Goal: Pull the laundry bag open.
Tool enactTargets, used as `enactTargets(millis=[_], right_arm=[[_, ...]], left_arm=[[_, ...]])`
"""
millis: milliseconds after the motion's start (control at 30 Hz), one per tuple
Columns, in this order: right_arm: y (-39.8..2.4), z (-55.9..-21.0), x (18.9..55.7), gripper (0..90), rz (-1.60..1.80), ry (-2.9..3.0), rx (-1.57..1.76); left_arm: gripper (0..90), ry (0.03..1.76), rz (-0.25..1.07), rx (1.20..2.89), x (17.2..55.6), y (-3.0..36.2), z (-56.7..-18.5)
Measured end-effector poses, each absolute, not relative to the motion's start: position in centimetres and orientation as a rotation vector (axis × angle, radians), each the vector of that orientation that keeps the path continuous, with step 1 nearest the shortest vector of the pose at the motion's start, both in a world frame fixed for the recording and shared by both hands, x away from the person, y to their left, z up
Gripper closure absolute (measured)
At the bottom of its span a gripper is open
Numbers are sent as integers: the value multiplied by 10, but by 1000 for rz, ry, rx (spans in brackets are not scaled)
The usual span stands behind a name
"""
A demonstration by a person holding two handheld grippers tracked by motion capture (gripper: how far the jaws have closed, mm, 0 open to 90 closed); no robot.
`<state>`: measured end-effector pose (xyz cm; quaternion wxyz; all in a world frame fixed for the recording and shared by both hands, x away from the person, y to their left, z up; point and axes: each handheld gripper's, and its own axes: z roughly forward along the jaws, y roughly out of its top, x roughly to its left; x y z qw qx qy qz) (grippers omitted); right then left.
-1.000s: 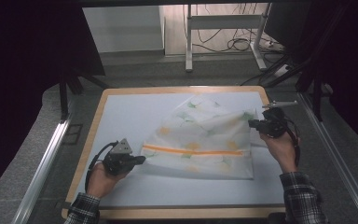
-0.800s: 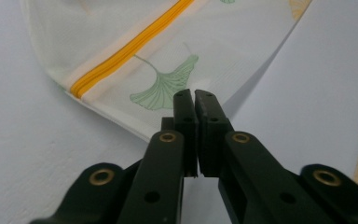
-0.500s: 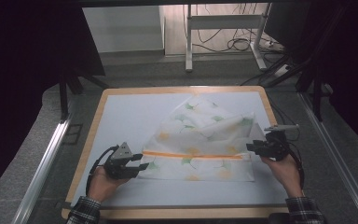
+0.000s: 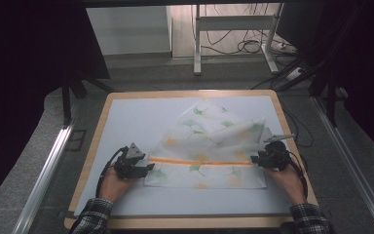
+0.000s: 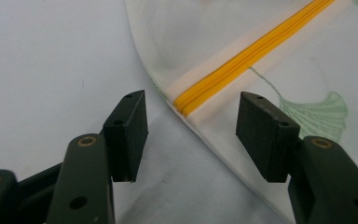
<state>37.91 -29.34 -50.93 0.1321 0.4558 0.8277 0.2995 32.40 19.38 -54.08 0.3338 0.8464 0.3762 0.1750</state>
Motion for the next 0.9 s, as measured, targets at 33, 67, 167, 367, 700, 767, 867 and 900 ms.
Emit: enactTargets(millis=[33, 67, 167, 367, 700, 767, 867, 900], right_arm=[[-292, -509, 379, 680, 865, 2393, 1330], [-292, -509, 379, 746, 868, 2395, 1346], [-290, -509, 378, 848, 837, 2392, 1351], [-287, -505, 364, 879, 799, 2453, 1335], [-289, -499, 321, 875, 807, 2534, 1290], [-291, -497, 311, 870, 816, 2541, 1278], [-296, -492, 299, 839, 839, 2540, 1252], [-298, -490, 296, 822, 847, 2531, 1243]], left_arm=[[478, 980, 433, 2198, 325, 193, -541], [528, 977, 410, 2194, 326, 193, -541], [653, 992, 381, 2190, 326, 192, -541], [840, 1010, 350, 2183, 327, 195, -540], [852, 943, 354, 2302, 295, 194, -531], [852, 930, 343, 2328, 285, 193, -529], [849, 905, 292, 2342, 272, 192, -527], [838, 902, 278, 2326, 269, 194, -527]])
